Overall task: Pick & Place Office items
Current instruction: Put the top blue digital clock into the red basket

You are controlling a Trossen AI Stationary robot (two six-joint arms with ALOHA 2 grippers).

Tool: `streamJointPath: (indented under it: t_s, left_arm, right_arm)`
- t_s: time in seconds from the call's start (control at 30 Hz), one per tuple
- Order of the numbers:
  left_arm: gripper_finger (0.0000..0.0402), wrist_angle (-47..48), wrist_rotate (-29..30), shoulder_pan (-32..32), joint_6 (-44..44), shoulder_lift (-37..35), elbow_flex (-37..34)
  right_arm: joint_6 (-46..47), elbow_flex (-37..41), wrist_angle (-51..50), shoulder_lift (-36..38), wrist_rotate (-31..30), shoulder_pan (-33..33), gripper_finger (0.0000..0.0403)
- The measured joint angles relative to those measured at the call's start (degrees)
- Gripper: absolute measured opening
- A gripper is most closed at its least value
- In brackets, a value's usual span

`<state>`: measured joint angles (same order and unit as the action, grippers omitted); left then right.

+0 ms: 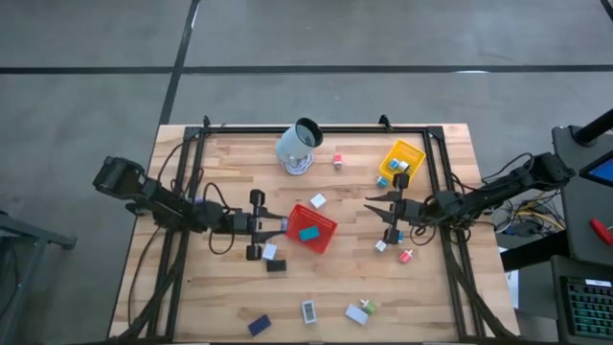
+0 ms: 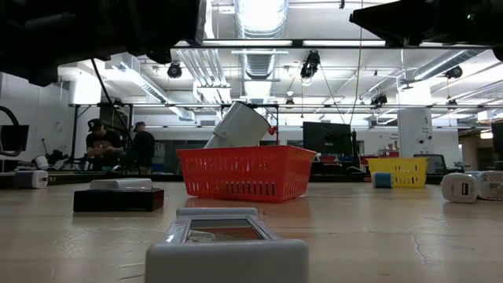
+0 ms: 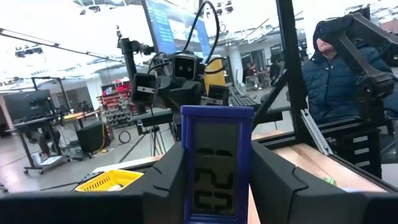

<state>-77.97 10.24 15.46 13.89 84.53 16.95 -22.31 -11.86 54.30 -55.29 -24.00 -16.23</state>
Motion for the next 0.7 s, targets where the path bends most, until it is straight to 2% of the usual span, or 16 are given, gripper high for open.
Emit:
streamJointPath:
  t_s: [0.33, 0.7]
  left_arm:
    - [0.0132, 8.66, -0.96, -3.5, -3.34, 1.29, 3.28]
    - [0.0132, 9.07, -5.71, -7.99, -4.81, 12.06, 8.91]
  right_arm:
    - [-0.2, 0.0, 0.03, 0.0, -0.01, 0.0, 0.0072]
    - [-0.18, 0.22, 0.01, 0.0, -0.01, 0.0, 0.0072]
